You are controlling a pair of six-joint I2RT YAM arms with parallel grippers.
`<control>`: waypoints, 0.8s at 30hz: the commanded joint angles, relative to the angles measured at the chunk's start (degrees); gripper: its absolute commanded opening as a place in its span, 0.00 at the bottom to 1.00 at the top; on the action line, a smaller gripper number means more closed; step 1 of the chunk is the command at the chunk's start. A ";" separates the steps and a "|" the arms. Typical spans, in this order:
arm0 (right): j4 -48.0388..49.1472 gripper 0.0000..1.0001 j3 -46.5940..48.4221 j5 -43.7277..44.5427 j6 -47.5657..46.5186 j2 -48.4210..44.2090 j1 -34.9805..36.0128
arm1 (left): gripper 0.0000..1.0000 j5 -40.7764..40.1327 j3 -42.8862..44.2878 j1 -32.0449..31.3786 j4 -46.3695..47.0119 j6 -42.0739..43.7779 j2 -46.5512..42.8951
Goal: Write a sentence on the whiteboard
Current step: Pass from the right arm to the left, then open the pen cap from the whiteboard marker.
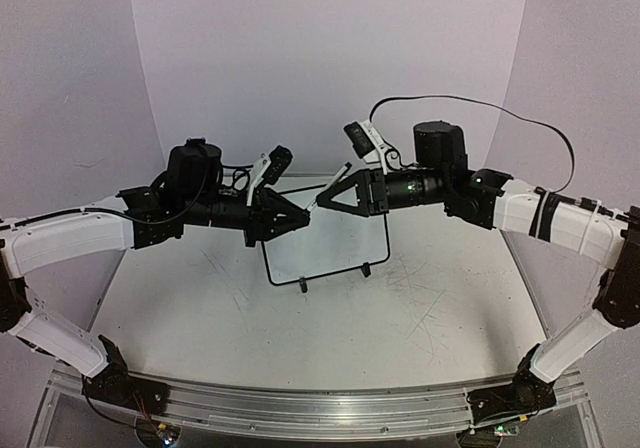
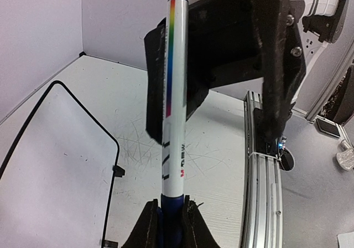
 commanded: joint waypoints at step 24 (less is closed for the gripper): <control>2.53 0.09 3.82 3.56 -1.68 4.43 2.51 | 0.00 -0.27 3.36 0.09 -2.18 2.55 -0.68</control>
